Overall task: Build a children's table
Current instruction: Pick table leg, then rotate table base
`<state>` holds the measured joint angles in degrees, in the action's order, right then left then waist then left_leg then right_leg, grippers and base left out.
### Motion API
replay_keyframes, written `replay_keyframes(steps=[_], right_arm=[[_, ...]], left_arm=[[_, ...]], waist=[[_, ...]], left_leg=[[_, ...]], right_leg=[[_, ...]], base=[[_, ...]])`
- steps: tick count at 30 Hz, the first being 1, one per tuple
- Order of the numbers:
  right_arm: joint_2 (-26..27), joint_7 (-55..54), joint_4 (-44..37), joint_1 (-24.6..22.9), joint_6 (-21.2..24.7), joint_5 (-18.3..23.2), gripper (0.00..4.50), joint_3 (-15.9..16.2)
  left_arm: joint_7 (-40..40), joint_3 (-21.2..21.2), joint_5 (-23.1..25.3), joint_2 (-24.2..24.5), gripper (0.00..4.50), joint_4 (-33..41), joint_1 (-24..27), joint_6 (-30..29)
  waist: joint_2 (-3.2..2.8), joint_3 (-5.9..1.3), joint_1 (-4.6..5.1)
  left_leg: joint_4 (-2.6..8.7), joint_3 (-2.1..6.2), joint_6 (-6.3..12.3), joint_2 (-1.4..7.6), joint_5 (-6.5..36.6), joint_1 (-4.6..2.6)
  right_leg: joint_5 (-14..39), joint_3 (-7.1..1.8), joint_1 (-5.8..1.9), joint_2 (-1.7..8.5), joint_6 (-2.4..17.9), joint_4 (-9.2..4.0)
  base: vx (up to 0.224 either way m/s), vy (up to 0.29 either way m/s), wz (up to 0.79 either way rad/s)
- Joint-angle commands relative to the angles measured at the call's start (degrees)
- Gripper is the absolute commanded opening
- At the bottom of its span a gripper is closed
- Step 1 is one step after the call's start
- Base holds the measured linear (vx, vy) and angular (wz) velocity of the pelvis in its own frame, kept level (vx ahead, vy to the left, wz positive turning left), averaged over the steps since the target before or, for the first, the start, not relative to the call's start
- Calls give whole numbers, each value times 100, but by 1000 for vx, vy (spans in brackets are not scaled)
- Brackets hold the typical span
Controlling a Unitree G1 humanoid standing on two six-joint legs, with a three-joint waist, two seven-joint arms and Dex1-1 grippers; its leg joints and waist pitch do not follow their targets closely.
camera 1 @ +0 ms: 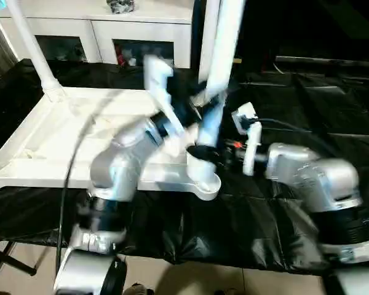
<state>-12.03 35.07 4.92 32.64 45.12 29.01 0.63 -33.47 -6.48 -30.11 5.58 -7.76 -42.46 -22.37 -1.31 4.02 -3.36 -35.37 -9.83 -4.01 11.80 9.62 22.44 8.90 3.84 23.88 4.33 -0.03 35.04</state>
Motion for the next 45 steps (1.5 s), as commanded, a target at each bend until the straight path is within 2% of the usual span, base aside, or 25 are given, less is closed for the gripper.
replay_keyframes(steps=[1,3,4,5,6,11,12,14,15,16,17,18,20,21,23,26,27,30,31,32,35,37,42,43,45], right_arm=[[13,-339,125,38,-317,-202,191,-153],[-1,-488,198,11,-510,-395,191,-100],[-13,-518,209,-1,-570,-456,191,-72],[-35,-590,234,-40,-759,-614,191,-3],[-1,-703,277,-116,-969,-739,191,-11],[-5,-673,274,-308,-1299,-919,191,89],[-19,-668,235,-375,-1316,-957,191,145],[-55,-640,187,-446,-1346,-1017,191,240],[-48,-638,190,-455,-1372,-1028,191,246],[-43,-634,190,-460,-1385,-1034,191,249],[-34,-615,187,-474,-1413,-1048,191,254],[-31,-605,183,-480,-1422,-1056,191,255],[-33,-592,185,-491,-1443,-1082,191,255],[-36,-581,185,-500,-1449,-1088,191,256],[-43,-577,178,-519,-1464,-1098,191,263],[-55,-579,149,-550,-1469,-1099,191,286],[-59,-577,139,-559,-1467,-1100,191,290],[-56,-550,136,-578,-1475,-1127,191,285],[-54,-545,132,-585,-1471,-1141,191,288],[-54,-544,131,-587,-1469,-1144,191,289],[-57,-533,135,-587,-1462,-1146,191,288],[-64,-527,145,-583,-1468,-1158,191,296],[-62,-490,178,-566,-1482,-1184,191,320],[-59,-490,182,-560,-1486,-1189,191,327],[-52,-489,184,-553,-1486,-1195,191,338]], left_arm=[[-246,188,351,403,305,-293,98,116],[-780,593,703,854,305,-413,306,228],[-911,701,796,964,305,-440,362,266],[-1242,933,1001,1179,305,-511,489,383],[-1795,1335,1283,1497,305,-683,687,517],[-2485,1956,1706,1862,305,-1201,824,853],[-2662,2131,1872,1935,305,-1500,792,1035],[-2824,2432,2286,2049,305,-2068,644,1467],[-2902,2495,2388,2074,287,-2209,599,1596],[-2952,2530,2445,2087,277,-2306,564,1669],[-3056,2588,2548,2101,270,-2519,480,1796],[-3143,2610,2583,2099,270,-2660,413,1859],[-3297,2634,2587,2082,250,-2889,292,1897],[-3363,2640,2571,2074,236,-2955,252,1886],[-3483,2655,2560,2053,226,-3126,165,1926],[-3581,2668,2614,2003,217,-3452,34,2091],[-3600,2704,2671,2003,189,-3534,7,2145],[-3737,2733,2796,1964,184,-3818,-68,2295],[-3854,2733,2793,1958,166,-3867,-67,2281],[-3882,2734,2791,1957,149,-3875,-66,2276],[-4074,2692,2714,1940,141,-3928,-70,2269],[-4072,2675,2722,1932,110,-3992,-94,2292],[-4158,2730,2910,1902,91,-4310,-162,2511],[-4133,2736,2944,1895,61,-4349,-172,2537],[-4126,2749,3005,1888,58,-4413,-192,2573]], waist=[[74,-471,-9],[60,-479,-3],[14,-475,0],[20,-479,19],[-2,-493,-4],[-14,-506,-16],[-34,-499,-24],[-14,-484,2],[-15,-482,4],[-50,-477,16],[-30,-479,13],[-57,-478,13],[-32,-463,17],[-71,-465,12],[-48,-465,16],[-52,-467,15],[-52,-469,13],[-52,-480,8],[-84,-484,1],[-68,-481,8],[-62,-475,6],[-60,-480,3],[-60,-480,-2],[-75,-480,-3],[-72,-479,-2]], left_leg=[[418,8,-128,39,1263,-122],[440,25,-136,36,1231,-105],[454,30,-180,47,1282,-129],[449,20,-196,44,1269,-116],[453,17,-220,62,1178,-136],[458,-3,-213,69,1147,-138],[460,4,-197,56,1175,-135],[481,13,-232,47,1382,-130],[482,14,-232,51,1424,-141],[488,16,-262,59,1501,-149],[485,20,-278,57,1536,-148],[486,21,-286,60,1549,-154],[489,22,-292,61,1663,-164],[487,27,-297,59,1685,-176],[487,27,-288,70,1711,-176],[484,23,-268,59,1728,-181],[480,21,-262,56,1721,-183],[486,27,-248,72,1615,-170],[477,25,-245,66,1604,-179],[484,25,-248,72,1638,-175],[482,23,-230,68,1692,-184],[482,25,-226,74,1664,-183],[483,23,-210,71,1655,-181],[490,32,-214,80,1659,-181],[488,27,-221,79,1687,-189]], right_leg=[[2301,-181,-284,274,655,-507],[2293,-187,-280,269,544,-499],[2289,-197,-251,273,522,-495],[2204,-201,-265,266,549,-477],[1947,-222,-248,284,621,-453],[1271,-240,-283,284,1001,-362],[1338,-236,-286,288,992,-387],[1653,-240,-308,296,893,-417],[1724,-242,-298,298,866,-437],[1790,-249,-288,305,868,-441],[1843,-248,-297,315,874,-443],[1850,-250,-291,317,892,-441],[2020,-245,-289,328,925,-458],[2046,-245,-282,329,940,-458],[2001,-245,-284,331,996,-457],[1973,-243,-289,321,1040,-465],[1963,-243,-288,320,1042,-464],[1799,-247,-309,331,1097,-437],[1755,-246,-304,329,1123,-439],[1726,-244,-309,328,1154,-436],[1860,-243,-306,334,1144,-450],[1838,-242,-304,334,1152,-441],[1831,-244,-312,337,1155,-452],[1818,-241,-311,339,1163,-447],[1819,-243,-307,338,1170,-451]], base=[[0,0,0],[0,0,0],[0,0,0],[0,0,0],[0,0,0],[0,0,0],[0,0,0],[0,0,0],[0,0,0],[0,0,0],[0,0,0],[0,0,0],[0,0,0],[0,0,0],[0,0,0],[0,0,0],[0,0,0],[0,0,0],[0,0,0],[0,0,0],[0,0,0],[0,0,0],[0,0,0],[0,0,0],[0,0,0]])
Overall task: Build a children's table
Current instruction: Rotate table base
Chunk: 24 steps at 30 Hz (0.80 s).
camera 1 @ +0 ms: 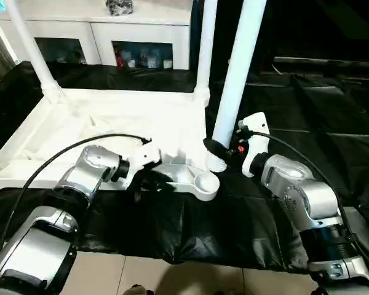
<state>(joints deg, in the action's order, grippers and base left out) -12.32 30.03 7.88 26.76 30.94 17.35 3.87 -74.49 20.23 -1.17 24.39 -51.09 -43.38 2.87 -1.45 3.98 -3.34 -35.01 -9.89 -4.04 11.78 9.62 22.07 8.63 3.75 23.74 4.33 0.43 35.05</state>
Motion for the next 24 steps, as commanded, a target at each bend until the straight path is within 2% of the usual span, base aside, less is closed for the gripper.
replay_keyframes(steps=[1,5,6,8,9,11,14,17,22,23,24], right_arm=[[-20,16,-116,36,-68,-30,191,21],[-27,44,-154,17,-49,-25,191,36],[-45,76,-155,15,-43,-21,191,44],[-115,211,-154,2,-24,-7,191,78],[-115,211,-154,2,-24,-7,191,78],[-209,397,-189,-8,-7,10,191,134],[-246,478,-208,-3,1,36,191,132],[-263,511,-191,11,-8,39,191,114],[-295,500,44,40,-221,-116,191,163],[-287,502,88,43,-239,-119,191,158],[-282,502,108,45,-249,-123,191,159]], left_arm=[[-32,71,125,2,55,-104,-111,41],[-58,-5,78,-26,24,-139,-151,-13],[-50,-77,17,-55,22,-132,-164,-48],[-93,-264,-208,-111,6,48,-136,-372],[-93,-264,-208,-111,6,48,-136,-372],[-50,-247,-214,-144,1,336,28,-739],[283,-277,-210,-292,1,582,226,-1058],[851,-346,-148,-514,0,714,384,-1232],[1371,-349,5,-761,0,920,655,-1000],[1486,-389,-11,-825,0,987,697,-1028],[1540,-415,-27,-857,0,1028,715,-1038]], waist=[[-63,-474,-3],[-63,-483,-3],[-46,-480,-5],[-49,-480,-8],[-46,-482,-5],[-21,-485,9],[-24,-480,25],[-20,-469,24],[-3,-463,45],[68,-468,37],[38,-460,34]], left_leg=[[456,37,-214,80,1682,-145],[453,34,-204,87,1632,-146],[453,28,-194,86,1639,-150],[455,30,-190,86,1589,-131],[451,27,-183,85,1578,-130],[445,26,-125,88,1480,-112],[427,12,-65,82,1437,-122],[425,11,-25,69,1482,-125],[423,15,-3,58,1545,-114],[420,7,34,55,1487,-123],[415,3,47,58,1477,-122]], right_leg=[[1842,-234,-299,340,1130,-451],[1677,-236,-302,339,1192,-432],[1664,-237,-299,336,1210,-438],[1616,-233,-324,342,1244,-414],[1583,-234,-325,342,1261,-412],[1432,-235,-340,339,1301,-404],[1435,-235,-336,333,1335,-411],[1762,-226,-329,331,1241,-457],[2222,-215,-315,323,1005,-516],[2317,-214,-310,323,958,-510],[2425,-216,-294,332,920,-537]], base=[[0,0,0],[0,0,0],[0,0,0],[0,0,0],[0,0,0],[0,0,0],[0,0,0],[0,0,0],[0,0,0],[0,0,0],[0,0,0]])
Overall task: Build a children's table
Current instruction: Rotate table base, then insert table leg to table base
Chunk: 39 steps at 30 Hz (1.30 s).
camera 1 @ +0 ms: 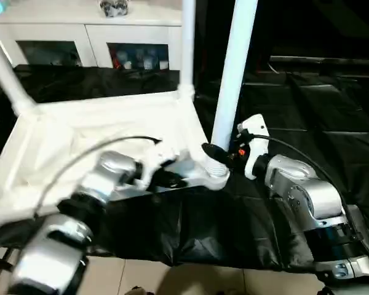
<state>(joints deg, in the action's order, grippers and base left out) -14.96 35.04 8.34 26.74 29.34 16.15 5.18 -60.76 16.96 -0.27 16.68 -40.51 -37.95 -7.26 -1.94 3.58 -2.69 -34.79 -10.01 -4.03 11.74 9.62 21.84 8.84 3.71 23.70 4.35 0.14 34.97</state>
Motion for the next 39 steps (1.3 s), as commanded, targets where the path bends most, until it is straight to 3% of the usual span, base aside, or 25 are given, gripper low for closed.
replay_keyframes(steps=[1,11,20,26,28,30,31,33,34,39], right_arm=[[-19,1,62,47,-90,-4,191,28],[76,-213,685,100,-588,-339,191,70],[161,-151,983,128,-707,-402,191,116],[279,-205,1121,27,-735,-129,191,-226],[322,-214,1136,-48,-775,2,191,-394],[353,-204,1139,-124,-820,111,191,-516],[407,-164,1143,-339,-952,255,190,-670],[417,-151,1143,-401,-993,267,190,-684],[458,-124,1161,-552,-1107,288,190,-723],[623,-75,1329,-915,-1567,299,189,-831]], left_arm=[[167,-89,-117,-86,0,-31,172,-25],[316,-128,-117,-169,0,224,242,-159],[68,24,28,-16,0,384,301,-309],[161,-70,-18,-53,0,323,192,-287],[174,-80,-25,-53,0,341,182,-310],[207,-93,-23,-57,0,346,174,-316],[247,-97,-6,-64,0,319,158,-293],[248,-98,-5,-65,0,311,153,-294],[259,-101,4,-67,0,286,134,-281],[325,-116,39,-89,0,151,38,-224]], waist=[[88,-422,-29],[84,-432,0],[85,-427,46],[104,-424,56],[77,-424,47],[87,-431,47],[49,-439,38],[73,-441,37],[29,-441,33],[34,-443,25]], left_leg=[[400,19,50,64,1478,-97],[407,23,60,57,1480,-78],[420,29,77,65,1573,-77],[422,27,80,64,1662,-87],[422,29,82,63,1663,-93],[429,31,94,70,1634,-83],[429,33,90,70,1615,-86],[431,28,105,69,1608,-77],[435,28,109,67,1597,-81],[443,29,139,67,1673,-82]], right_leg=[[2434,-211,-291,325,926,-530],[2371,-202,-272,318,882,-528],[2366,-200,-270,312,909,-530],[2442,-199,-262,319,916,-547],[2484,-201,-256,320,905,-551],[2405,-201,-269,320,908,-546],[2306,-202,-268,319,936,-536],[2234,-200,-277,318,960,-537],[2178,-200,-275,314,988,-537],[2256,-191,-279,321,987,-559]], base=[[0,0,0],[0,0,0],[0,0,0],[0,0,0],[0,0,0],[0,0,0],[0,0,0],[0,0,0],[0,0,0],[0,0,0]])
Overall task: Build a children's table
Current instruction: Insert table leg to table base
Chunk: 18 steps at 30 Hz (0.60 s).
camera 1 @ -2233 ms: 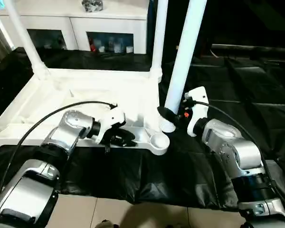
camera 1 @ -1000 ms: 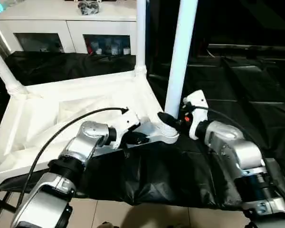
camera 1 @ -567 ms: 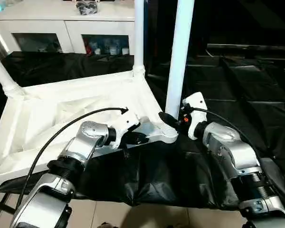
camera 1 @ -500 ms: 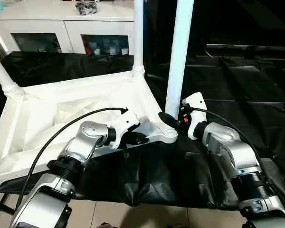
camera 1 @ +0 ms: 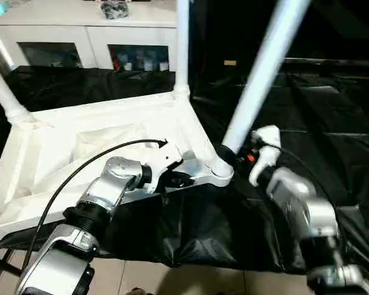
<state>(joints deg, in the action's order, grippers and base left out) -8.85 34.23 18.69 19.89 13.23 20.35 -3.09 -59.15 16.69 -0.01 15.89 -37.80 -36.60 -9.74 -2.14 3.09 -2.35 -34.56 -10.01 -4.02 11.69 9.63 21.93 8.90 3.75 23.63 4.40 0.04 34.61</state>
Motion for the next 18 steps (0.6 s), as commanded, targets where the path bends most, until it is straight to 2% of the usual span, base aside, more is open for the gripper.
replay_keyframes(steps=[1,4,6,9,11,13,14,16,17,18], right_arm=[[27,8,315,-252,-5,-116,189,-15],[46,-8,335,-370,-292,-222,189,59],[29,-40,321,-428,-460,-345,189,145],[-93,-33,231,-466,-646,-695,189,469],[-208,5,196,-423,-666,-1027,189,787],[-256,49,231,-372,-676,-1169,189,940],[-284,70,257,-325,-662,-1238,189,1018],[-314,156,386,-144,-544,-1303,189,1131],[-315,160,392,-137,-541,-1305,189,1134],[-330,204,439,-88,-520,-1314,189,1155]], left_arm=[[172,-93,13,-15,0,-139,-112,27],[189,-104,27,-25,0,-221,-165,66],[206,-113,36,-29,0,-265,-197,86],[217,-111,68,-15,0,-314,-241,132],[192,-106,81,-3,0,-354,-266,179],[155,-95,88,9,0,-364,-270,208],[128,-83,93,16,0,-366,-274,222],[66,-65,96,41,0,-348,-263,250],[63,-64,97,42,0,-348,-263,251],[46,-57,99,51,0,-334,-257,257]], waist=[[27,-394,-5],[-6,-384,-2],[4,-383,2],[-7,-379,17],[1,-364,31],[8,-354,42],[44,-341,61],[26,-334,68],[31,-333,96],[62,-330,103]], left_leg=[[431,32,138,77,1727,-102],[445,37,124,84,1854,-123],[455,45,112,85,1922,-121],[469,51,103,79,1945,-113],[465,52,97,69,2064,-128],[465,58,96,60,2136,-134],[463,59,100,56,2205,-133],[458,73,95,50,2275,-154],[469,90,86,46,2297,-127],[471,90,88,50,2312,-123]], right_leg=[[2287,-187,-266,315,999,-536],[2353,-181,-249,315,1006,-557],[2415,-176,-260,320,989,-565],[2449,-168,-272,317,964,-573],[2689,-162,-263,318,894,-605],[2904,-156,-256,327,820,-630],[3090,-145,-247,322,756,-657],[3339,-132,-235,333,669,-680],[3408,-118,-257,330,627,-675],[3457,-113,-251,329,599,-688]], base=[[0,0,0],[0,0,0],[0,0,0],[0,0,0],[0,0,0],[0,0,0],[0,0,0],[0,0,0],[0,0,0],[0,0,0]])
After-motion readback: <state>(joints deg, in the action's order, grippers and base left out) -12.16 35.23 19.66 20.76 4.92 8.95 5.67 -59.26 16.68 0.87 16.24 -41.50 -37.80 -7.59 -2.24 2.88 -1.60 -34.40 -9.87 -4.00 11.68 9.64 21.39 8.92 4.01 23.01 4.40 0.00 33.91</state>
